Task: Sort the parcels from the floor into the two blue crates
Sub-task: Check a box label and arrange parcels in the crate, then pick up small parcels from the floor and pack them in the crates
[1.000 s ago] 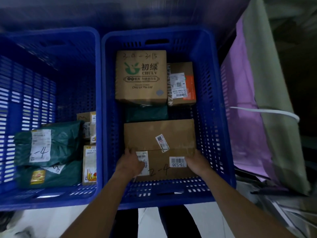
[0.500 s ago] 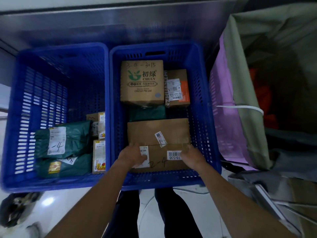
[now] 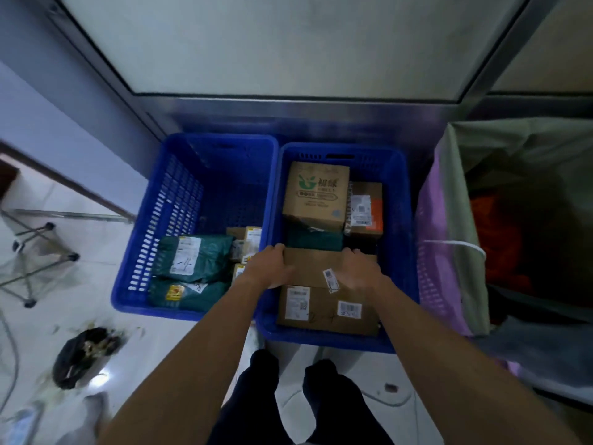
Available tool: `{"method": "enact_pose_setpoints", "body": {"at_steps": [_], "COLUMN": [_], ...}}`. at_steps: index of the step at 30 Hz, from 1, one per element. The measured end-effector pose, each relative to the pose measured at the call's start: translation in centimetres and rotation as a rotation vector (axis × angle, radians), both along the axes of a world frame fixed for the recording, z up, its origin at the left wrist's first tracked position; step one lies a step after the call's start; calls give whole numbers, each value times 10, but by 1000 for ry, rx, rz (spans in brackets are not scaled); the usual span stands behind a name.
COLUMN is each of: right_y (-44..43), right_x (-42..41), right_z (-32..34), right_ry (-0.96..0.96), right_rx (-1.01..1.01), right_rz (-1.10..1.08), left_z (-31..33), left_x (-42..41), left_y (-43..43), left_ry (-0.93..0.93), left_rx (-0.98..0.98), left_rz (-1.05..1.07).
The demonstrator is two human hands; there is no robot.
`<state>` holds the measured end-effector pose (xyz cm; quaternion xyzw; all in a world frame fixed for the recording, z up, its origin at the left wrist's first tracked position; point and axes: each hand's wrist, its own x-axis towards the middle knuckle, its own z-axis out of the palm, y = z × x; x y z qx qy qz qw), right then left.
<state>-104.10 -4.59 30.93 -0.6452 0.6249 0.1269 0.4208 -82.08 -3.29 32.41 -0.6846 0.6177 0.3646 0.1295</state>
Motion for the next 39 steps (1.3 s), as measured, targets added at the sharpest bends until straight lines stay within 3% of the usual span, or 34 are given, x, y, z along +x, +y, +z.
{"method": "enact_pose_setpoints", "body": {"at_steps": [7,20,30,39], "right_y": [-23,40,85,62], "right_x": [92,289,445,506], "right_z": [51,72,63,39], "right_ry": [-78,-102,-88,-58], "right_rx": [-191,-215,-60,-18], "right_rz": [157,268,233,262], "left_z": [29,34,35,20], "left_x": [71,254,433,493], "left_y": [21,93,148,133], "left_ry": [48,80,101,78], "left_rx": [-159,-314,-181,-135], "left_rz": [231,420,469,549]}}
